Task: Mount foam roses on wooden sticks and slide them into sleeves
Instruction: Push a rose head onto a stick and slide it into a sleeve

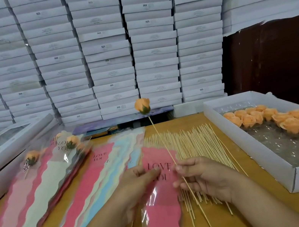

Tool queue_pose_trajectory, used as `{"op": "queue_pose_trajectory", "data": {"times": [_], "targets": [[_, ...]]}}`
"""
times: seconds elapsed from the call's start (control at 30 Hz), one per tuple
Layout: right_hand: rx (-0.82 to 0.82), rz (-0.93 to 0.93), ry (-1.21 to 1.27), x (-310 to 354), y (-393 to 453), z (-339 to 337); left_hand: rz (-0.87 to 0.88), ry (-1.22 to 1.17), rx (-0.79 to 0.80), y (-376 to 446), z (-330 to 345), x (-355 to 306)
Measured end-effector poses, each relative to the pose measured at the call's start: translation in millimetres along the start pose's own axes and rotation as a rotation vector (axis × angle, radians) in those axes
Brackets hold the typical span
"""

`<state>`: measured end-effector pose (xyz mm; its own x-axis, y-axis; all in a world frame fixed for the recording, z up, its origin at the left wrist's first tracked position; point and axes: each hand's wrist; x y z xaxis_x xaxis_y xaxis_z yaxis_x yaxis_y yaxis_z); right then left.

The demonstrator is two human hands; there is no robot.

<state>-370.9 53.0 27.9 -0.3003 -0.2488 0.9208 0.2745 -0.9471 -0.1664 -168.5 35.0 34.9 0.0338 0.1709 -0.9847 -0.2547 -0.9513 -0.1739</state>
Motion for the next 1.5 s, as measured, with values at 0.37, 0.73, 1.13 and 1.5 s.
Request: {"op": "queue_pose_trajectory", "data": {"times": [0.37, 0.73, 1.13, 1.5], "targets": [[-0.008, -0.040, -0.016, -1.6, 3.4, -6.3, -0.042, 0.029, 0.061, -7.9, -6.8, 2.9], [-0.061, -0.093, -0.001, -0.4, 5.8, -9.0, 0.030, 0.001, 0.017, -4.0, 1.0, -1.5], [-0.076, -0.088, 0.007, -1.9, 5.2, -6.6, 0.055, -0.224, -0.090, 5.8, 8.7, 18.1], [-0.288, -0.204, -0.135, 11.6, 2.9, -12.6, 0.029, -0.202, -0.041, 0.5, 6.3, 21.4]]}}
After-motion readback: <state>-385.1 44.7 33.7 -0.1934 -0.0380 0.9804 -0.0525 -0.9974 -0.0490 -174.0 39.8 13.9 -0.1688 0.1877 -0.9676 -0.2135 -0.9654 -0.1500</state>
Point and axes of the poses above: each hand's wrist, its own y-axis towards the middle knuckle, its own z-axis out of the palm, x = y × z
